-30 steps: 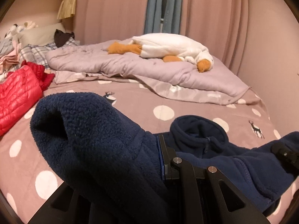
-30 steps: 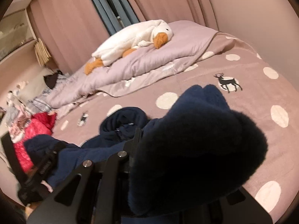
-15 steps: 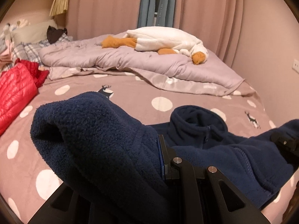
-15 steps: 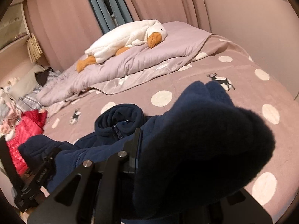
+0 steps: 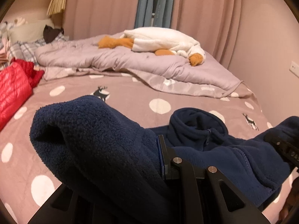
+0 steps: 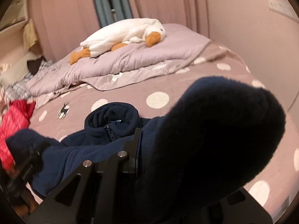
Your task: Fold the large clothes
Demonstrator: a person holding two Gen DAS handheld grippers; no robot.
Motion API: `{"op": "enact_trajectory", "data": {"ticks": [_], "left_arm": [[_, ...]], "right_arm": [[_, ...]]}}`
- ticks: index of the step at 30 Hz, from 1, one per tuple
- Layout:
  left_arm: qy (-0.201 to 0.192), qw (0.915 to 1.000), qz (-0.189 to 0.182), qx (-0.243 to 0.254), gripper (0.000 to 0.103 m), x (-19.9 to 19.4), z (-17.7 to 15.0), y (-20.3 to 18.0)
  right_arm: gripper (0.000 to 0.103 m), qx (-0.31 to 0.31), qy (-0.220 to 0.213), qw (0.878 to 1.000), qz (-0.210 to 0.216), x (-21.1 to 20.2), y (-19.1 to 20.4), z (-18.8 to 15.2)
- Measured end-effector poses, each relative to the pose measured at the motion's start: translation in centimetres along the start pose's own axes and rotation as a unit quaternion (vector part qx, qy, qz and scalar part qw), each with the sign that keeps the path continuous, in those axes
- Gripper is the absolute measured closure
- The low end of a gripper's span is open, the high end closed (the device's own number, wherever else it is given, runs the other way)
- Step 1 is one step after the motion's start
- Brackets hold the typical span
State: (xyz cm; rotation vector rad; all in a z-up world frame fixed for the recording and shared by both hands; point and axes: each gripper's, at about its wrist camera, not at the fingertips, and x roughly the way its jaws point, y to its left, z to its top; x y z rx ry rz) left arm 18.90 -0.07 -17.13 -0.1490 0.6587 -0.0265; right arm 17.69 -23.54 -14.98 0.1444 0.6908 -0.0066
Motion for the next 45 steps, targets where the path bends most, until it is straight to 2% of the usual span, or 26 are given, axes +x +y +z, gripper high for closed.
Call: {"op": "enact_trajectory", "data": {"ticks": [4,7,10,13,15,20,24,31,33,36,39,42,45], "left_arm": [[-0.008,0.9998,-0.010,-0.018,0.086,0.4,-0.2,0.5],[-0.026,0.9996,0.007,-0.012,0.086,0.6,-1.0,0.2],[-0.030,0.9990,0.030,0.011,0.086,0.9,-1.2,-0.4],[-0.027,0.9989,0.039,0.005,0.085,1.3,-1.1,-0.3],[-0.014,0.9990,0.044,-0.002,0.085,1.6,-1.1,-0.1],[-0.010,0.9989,0.046,-0.008,0.081,1.9,-1.1,0.3],[0.000,0.9986,0.048,-0.024,0.079,2.2,-1.0,0.6],[-0.004,0.9964,0.046,-0.071,0.079,2.1,-0.9,0.9],[0.003,0.9962,0.059,-0.064,0.079,2.1,-0.8,0.4],[-0.001,0.9969,0.076,-0.020,0.078,1.4,-0.8,-0.7],[-0.009,0.9974,0.070,-0.012,0.078,0.2,-0.9,-1.0],[-0.012,0.9979,0.049,-0.042,0.078,-0.7,-0.4,-0.3],[-0.014,0.9973,0.032,-0.065,0.079,-1.4,0.0,0.4]], "right_arm": [[0.085,0.047,-0.020,0.998,0.028,0.0,-1.4,-1.0],[0.084,0.098,-0.003,0.994,0.049,1.7,-2.3,-1.6],[0.084,0.058,-0.018,0.998,0.032,1.3,-0.9,-1.3],[0.084,0.015,-0.024,1.000,0.010,0.9,0.3,-1.4],[0.084,0.022,-0.021,0.999,0.011,1.1,0.0,-1.6],[0.084,0.054,-0.012,0.998,0.030,1.4,-0.8,-1.5],[0.082,0.048,-0.011,0.998,0.030,1.5,-0.6,-1.7],[0.081,0.034,-0.012,0.999,0.039,1.2,-1.3,-2.2],[0.080,0.047,-0.012,0.998,0.050,1.0,-2.1,-2.2],[0.078,0.069,-0.013,0.996,0.064,0.9,-2.9,-2.3],[0.075,0.082,-0.018,0.994,0.068,0.7,-3.3,-2.3],[0.076,0.095,-0.045,0.991,0.078,-0.3,-3.7,-2.2],[0.076,0.111,-0.074,0.985,0.109,-1.6,-4.2,-2.0]]}}
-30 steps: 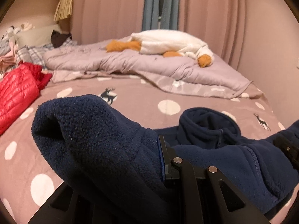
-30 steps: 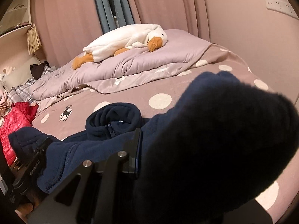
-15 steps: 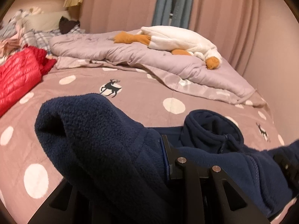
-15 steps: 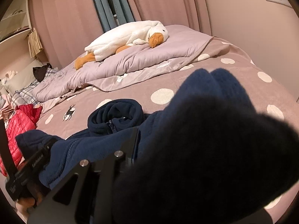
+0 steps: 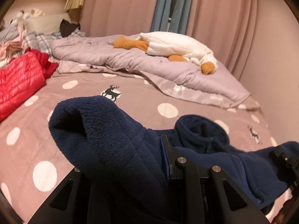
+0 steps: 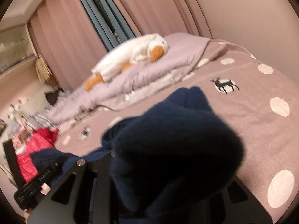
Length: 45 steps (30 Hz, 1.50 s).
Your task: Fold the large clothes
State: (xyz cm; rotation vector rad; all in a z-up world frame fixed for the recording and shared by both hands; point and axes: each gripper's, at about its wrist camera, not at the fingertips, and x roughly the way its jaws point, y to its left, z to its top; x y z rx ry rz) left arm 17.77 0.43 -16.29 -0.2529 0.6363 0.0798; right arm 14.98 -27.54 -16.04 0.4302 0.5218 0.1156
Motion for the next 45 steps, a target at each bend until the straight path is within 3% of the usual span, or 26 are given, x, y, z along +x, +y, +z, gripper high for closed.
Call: {"op": "enact_trajectory", "data": {"ticks": [4,8,10,11,13,15,18,26,32,37,45], "left_arm": [[-0.007,0.9999,-0.010,-0.003,0.079,-0.9,0.3,-0.1],[-0.010,0.9999,-0.008,0.009,0.077,-1.1,0.4,-0.7],[-0.004,0.9999,0.001,0.010,0.069,-1.0,0.3,-0.7],[-0.004,1.0000,0.002,0.006,0.060,-1.0,0.3,-0.6],[-0.014,0.9999,-0.002,-0.007,0.043,-1.4,0.4,-0.2],[-0.031,0.9993,-0.002,-0.021,0.037,-1.9,0.5,0.4],[-0.033,0.9988,-0.005,-0.036,0.029,-2.0,0.7,1.1],[-0.002,0.9988,-0.016,-0.047,0.028,-0.8,0.5,1.1],[-0.003,0.9990,-0.021,-0.040,0.028,-1.2,0.3,0.8],[-0.010,0.9975,-0.059,-0.038,0.012,-1.5,0.3,0.8],[-0.053,0.9946,-0.072,-0.053,0.009,-3.2,0.9,1.1]], "right_arm": [[0.076,0.022,-0.026,0.999,0.035,-1.3,-0.5,0.5],[0.076,0.015,-0.027,0.999,0.028,-1.5,-0.2,0.4],[0.075,0.016,-0.026,0.999,0.027,-1.5,-0.2,0.3],[0.075,0.016,-0.024,0.999,0.026,-1.4,-0.2,0.4],[0.060,0.017,-0.018,0.999,0.025,-1.2,-0.3,0.4],[0.043,0.017,-0.016,0.999,0.032,-1.0,-0.3,0.4],[0.037,0.013,-0.018,0.999,0.042,-1.0,-0.1,0.4],[0.035,0.006,-0.002,0.999,0.036,-0.5,-0.1,0.2],[0.024,0.007,-0.003,0.999,0.038,-0.4,-0.1,0.2],[0.006,0.008,-0.016,0.999,0.039,-0.9,-0.2,0.2],[0.000,0.017,-0.063,0.996,0.058,-2.5,-0.4,0.7]]}}
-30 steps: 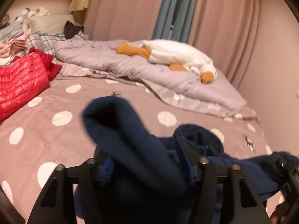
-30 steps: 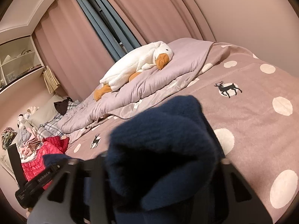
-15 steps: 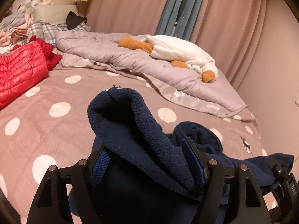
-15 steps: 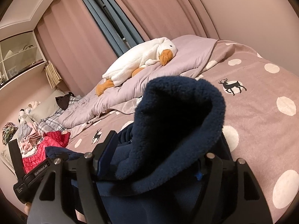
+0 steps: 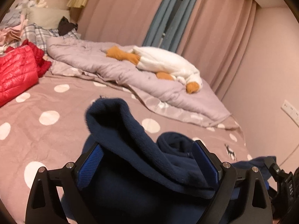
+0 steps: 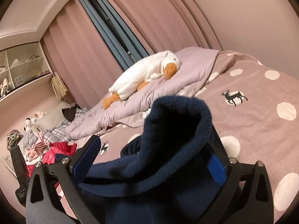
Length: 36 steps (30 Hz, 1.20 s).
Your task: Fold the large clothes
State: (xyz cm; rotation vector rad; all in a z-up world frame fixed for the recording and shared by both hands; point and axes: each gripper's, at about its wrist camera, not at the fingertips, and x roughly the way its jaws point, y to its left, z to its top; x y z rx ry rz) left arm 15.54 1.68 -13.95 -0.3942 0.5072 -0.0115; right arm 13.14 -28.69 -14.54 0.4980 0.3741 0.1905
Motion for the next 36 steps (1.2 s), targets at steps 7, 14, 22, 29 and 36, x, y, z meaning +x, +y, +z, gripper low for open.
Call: {"op": "enact_trajectory", "data": {"ticks": [7,14,22,29,36], "left_arm": [[-0.042,0.9980,0.020,-0.042,0.009,-1.2,0.7,1.6],[-0.049,0.9922,0.088,-0.073,0.010,-0.5,1.0,3.7],[-0.006,0.9793,0.171,-0.108,0.063,0.9,-0.1,5.2],[0.006,0.9727,0.192,-0.130,0.065,1.1,-0.5,6.6],[0.030,0.9731,0.202,-0.107,0.069,2.3,-0.9,6.4]], "right_arm": [[0.000,0.012,-0.052,0.999,0.006,-2.0,-0.3,0.7],[0.009,0.011,-0.068,0.996,-0.054,-2.7,-1.2,1.1],[0.069,0.046,-0.075,0.984,-0.152,-2.3,-2.2,0.5],[0.075,0.076,-0.070,0.981,-0.165,-2.3,-3.5,0.4],[0.076,0.109,-0.051,0.976,-0.180,-2.4,-5.2,0.2]]}}
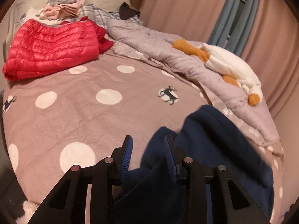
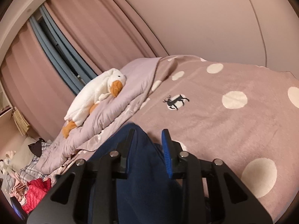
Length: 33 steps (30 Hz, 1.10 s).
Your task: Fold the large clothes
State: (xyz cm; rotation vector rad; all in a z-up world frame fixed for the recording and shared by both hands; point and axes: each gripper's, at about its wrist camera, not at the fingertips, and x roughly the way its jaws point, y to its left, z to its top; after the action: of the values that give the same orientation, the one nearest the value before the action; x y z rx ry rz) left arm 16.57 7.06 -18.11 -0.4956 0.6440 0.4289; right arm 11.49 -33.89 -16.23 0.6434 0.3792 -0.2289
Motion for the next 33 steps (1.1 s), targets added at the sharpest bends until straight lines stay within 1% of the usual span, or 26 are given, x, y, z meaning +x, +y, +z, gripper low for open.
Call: {"op": "enact_trajectory", "data": {"ticks": [3,5,7,9,12,18,21,23,26,28,29,30,31,32,33], "left_arm": [[-0.002,0.9998,-0.006,0.016,0.069,-0.1,-0.3,-0.7],[-0.012,0.9993,-0.009,0.035,0.069,-0.4,-0.6,-1.4],[-0.021,0.9983,-0.011,0.053,0.069,-0.5,-0.9,-2.0],[-0.021,0.9973,-0.014,0.069,0.069,-0.5,-1.2,-2.5],[-0.016,0.9967,-0.020,0.077,0.069,-0.4,-1.3,-2.8],[-0.022,0.9957,-0.023,0.087,0.069,-0.4,-1.4,-3.0],[-0.026,0.9944,-0.036,0.096,0.069,-0.4,-1.4,-3.2],[-0.020,0.9927,-0.048,0.109,0.069,-0.2,-1.5,-3.6],[-0.006,0.9896,-0.059,0.131,0.069,0.2,-2.0,-4.5],[0.003,0.9874,-0.061,0.146,0.068,0.4,-2.1,-5.5],[0.010,0.9848,-0.065,0.161,0.066,0.6,-2.2,-6.2],[0.018,0.9783,-0.077,0.191,0.058,0.8,-2.2,-7.3],[0.020,0.9716,-0.090,0.218,0.046,1.0,-2.2,-8.1],[0.018,0.9658,-0.101,0.238,0.038,1.2,-2.4,-8.7],[0.009,0.9591,-0.112,0.260,0.027,1.6,-2.5,-9.4]], "right_arm": [[0.075,-0.004,0.004,1.000,-0.003,0.1,0.1,-0.1],[0.075,-0.013,0.008,1.000,-0.006,0.2,0.4,-0.2],[0.075,-0.021,0.016,1.000,-0.005,0.4,0.6,-0.4],[0.074,-0.025,0.028,0.999,-0.002,0.9,0.8,-0.7],[0.074,-0.030,0.039,0.999,-0.001,1.3,1.0,-1.0],[0.074,-0.040,0.046,0.998,-0.001,1.6,1.3,-1.2],[0.073,-0.041,0.056,0.998,0.005,1.9,1.4,-1.4],[0.072,-0.047,0.064,0.997,0.006,2.2,1.7,-1.5],[0.064,-0.062,0.077,0.995,0.005,2.8,2.3,-1.9],[0.054,-0.074,0.085,0.994,0.010,3.2,2.8,-2.3],[0.050,-0.082,0.089,0.993,0.013,3.4,3.1,-2.4],[0.045,-0.097,0.092,0.991,0.016,3.8,3.6,-2.5],[0.042,-0.119,0.096,0.988,0.015,4.3,4.4,-2.5],[0.041,-0.137,0.096,0.986,0.015,4.7,5.0,-2.6],[0.038,-0.147,0.093,0.985,0.018,5.0,5.5,-2.5]]}}
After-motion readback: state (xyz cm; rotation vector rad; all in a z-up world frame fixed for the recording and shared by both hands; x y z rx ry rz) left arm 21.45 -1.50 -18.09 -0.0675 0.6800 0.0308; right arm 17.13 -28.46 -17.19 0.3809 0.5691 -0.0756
